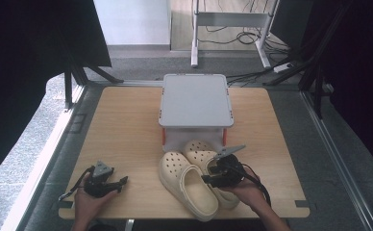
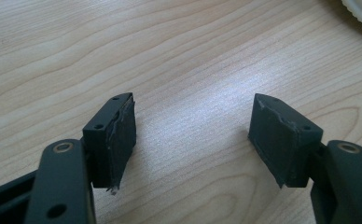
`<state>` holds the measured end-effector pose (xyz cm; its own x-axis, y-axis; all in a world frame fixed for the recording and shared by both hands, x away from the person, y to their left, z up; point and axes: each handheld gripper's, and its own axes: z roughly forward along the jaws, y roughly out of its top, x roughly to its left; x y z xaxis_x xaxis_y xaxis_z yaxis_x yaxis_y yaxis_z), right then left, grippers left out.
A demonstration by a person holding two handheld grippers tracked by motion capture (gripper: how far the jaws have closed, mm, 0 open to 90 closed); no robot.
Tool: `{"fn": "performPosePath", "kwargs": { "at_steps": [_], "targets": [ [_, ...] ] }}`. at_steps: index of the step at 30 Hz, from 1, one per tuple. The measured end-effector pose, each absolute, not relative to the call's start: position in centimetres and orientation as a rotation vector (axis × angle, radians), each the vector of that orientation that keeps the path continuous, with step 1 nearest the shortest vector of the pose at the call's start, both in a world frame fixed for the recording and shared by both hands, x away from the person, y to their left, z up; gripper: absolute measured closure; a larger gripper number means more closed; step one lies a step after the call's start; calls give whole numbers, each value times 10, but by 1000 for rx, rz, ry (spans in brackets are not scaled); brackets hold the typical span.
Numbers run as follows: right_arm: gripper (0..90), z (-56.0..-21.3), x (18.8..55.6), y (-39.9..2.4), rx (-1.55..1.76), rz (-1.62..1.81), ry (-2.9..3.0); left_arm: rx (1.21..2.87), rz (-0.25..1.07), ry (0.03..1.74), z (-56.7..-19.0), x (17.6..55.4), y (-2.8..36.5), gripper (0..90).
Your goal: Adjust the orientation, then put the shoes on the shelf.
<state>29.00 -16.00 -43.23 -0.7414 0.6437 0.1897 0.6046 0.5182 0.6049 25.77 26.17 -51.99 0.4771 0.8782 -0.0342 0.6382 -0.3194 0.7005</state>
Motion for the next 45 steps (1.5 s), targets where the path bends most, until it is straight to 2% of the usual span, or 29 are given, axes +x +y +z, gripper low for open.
{"fn": "performPosePath", "kwargs": {
  "at_steps": [9, 18, 34, 45],
  "targets": [
    [447, -433, 294, -150, 1100, 988, 2731, 2070, 471, 1248, -520, 257, 262, 322],
    [454, -440, 304, -135, 1104, 887, 2793, 2067, 472, 1248, -520, 258, 262, 322],
    [648, -447, 310, -121, 1097, 733, 2803, 2068, 471, 1245, -520, 258, 262, 321],
    [675, -438, 306, -135, 1101, 808, 2792, 2070, 470, 1245, -520, 258, 262, 322]
  ]
}}
